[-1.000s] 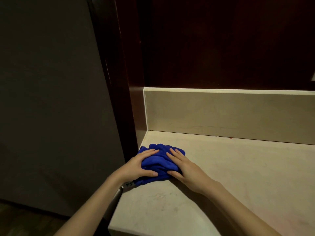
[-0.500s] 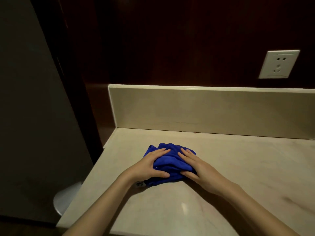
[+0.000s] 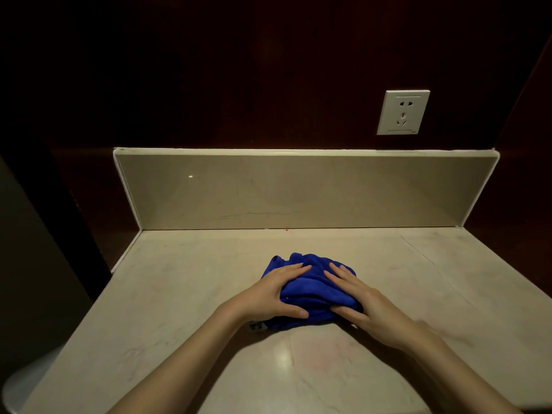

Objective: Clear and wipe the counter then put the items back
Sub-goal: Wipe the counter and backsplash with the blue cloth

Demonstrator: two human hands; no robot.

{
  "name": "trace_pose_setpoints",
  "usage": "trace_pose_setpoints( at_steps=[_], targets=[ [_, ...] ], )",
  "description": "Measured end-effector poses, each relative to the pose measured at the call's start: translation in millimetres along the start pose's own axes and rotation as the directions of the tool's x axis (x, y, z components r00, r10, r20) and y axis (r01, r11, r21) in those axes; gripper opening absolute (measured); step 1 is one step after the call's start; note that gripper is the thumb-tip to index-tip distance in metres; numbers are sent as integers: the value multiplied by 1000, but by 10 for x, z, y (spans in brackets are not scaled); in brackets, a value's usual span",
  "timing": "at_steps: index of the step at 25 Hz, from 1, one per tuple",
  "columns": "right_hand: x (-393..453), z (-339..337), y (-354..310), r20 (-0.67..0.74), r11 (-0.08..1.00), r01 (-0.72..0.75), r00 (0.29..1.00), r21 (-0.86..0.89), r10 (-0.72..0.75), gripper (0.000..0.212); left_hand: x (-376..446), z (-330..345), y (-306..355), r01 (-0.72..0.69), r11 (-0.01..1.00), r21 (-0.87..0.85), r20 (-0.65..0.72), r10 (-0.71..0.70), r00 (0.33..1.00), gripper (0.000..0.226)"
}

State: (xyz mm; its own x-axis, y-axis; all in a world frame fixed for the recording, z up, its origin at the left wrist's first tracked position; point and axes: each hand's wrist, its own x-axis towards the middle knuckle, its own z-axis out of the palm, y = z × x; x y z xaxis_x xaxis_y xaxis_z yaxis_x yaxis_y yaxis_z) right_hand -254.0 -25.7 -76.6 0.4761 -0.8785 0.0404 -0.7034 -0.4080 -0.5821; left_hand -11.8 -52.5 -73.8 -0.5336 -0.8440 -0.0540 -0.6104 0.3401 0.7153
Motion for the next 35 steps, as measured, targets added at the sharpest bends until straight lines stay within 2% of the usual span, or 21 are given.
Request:
trace_pose_setpoints(
  at_steps=[4,9,14,21,29,35],
  targets=[
    [14,133,-143,-51,999,-40,998,0,40,68,-30,-55,-48,-42,997,59,-4,42,999,85],
    [42,292,-335,-94,991,-63,994,-116,52,69,-159,-166,-117,-93,987,129,5,93,996,84],
    [133,509,-656,-82,984,-68,995,-166,55,69,-459,-353,-323,-106,984,144,6,106,994,85],
    [475,1008,-1282,-45,985,37,998,-171,-46,72,-1193,-794,-808,-46,991,123,-65,55,996,83],
    [925,1652,-2207,43,950,212,977,-230,-208,89,-2226,-1341,-1375,90,993,82,-159,-76,984,79],
    [976,1961,-2610,68,919,309,951,-245,-301,74,-2777,-1393,-1634,143,981,-133,-188,-167,968,78]
  ],
)
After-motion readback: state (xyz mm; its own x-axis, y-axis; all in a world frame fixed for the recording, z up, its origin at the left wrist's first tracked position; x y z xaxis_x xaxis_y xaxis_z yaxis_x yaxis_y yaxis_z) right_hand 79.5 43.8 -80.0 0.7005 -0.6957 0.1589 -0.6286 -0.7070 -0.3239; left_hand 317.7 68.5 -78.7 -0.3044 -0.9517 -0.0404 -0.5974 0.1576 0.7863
